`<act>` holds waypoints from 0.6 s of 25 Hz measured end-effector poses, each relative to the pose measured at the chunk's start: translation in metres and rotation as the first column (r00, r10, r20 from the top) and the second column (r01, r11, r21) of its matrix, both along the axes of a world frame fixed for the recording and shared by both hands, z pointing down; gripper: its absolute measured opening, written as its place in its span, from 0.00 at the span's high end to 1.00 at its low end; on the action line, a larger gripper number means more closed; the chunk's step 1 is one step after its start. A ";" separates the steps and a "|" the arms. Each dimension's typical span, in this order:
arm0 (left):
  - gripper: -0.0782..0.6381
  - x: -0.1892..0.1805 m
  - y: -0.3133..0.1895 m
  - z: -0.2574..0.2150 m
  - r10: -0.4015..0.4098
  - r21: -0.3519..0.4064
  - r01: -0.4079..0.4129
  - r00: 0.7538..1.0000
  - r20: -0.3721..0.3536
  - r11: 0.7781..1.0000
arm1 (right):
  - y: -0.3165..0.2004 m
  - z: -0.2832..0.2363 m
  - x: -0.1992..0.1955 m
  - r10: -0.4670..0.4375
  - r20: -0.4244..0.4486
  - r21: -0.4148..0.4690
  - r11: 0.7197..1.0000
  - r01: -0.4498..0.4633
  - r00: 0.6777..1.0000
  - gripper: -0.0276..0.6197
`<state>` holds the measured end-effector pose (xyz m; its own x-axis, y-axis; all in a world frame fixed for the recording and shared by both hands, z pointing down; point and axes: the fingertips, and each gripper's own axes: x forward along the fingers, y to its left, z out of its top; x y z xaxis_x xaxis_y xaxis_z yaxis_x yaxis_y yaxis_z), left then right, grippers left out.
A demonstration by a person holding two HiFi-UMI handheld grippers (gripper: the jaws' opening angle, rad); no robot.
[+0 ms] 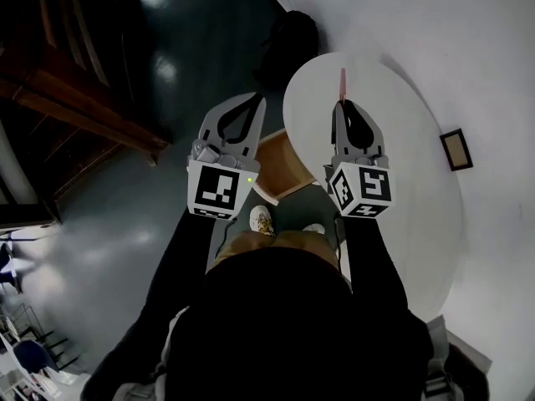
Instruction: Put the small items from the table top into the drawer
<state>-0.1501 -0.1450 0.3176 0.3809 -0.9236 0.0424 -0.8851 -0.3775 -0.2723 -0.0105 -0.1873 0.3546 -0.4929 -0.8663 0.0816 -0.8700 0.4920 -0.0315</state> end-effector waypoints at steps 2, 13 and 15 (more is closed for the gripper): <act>0.87 -0.007 0.004 0.003 -0.011 -0.005 0.011 1.000 -0.005 1.000 | 0.001 0.003 -0.008 -0.013 -0.002 -0.007 1.000 0.013 1.000 0.86; 0.87 -0.032 0.014 0.029 -0.058 -0.059 0.057 0.998 -0.015 0.997 | 0.004 0.101 -0.051 -0.130 -0.095 -0.222 0.969 0.107 0.987 0.86; 0.87 -0.036 0.015 0.033 -0.067 -0.067 0.066 0.998 -0.014 0.996 | 0.010 0.129 -0.057 -0.158 -0.123 -0.274 0.954 0.120 0.980 0.86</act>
<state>-0.1859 -0.1302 0.3506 0.3202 -0.9422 0.0987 -0.9127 -0.3348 -0.2344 -0.0673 -0.1772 0.4839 -0.5735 -0.7277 0.3764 -0.7984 0.5993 -0.0578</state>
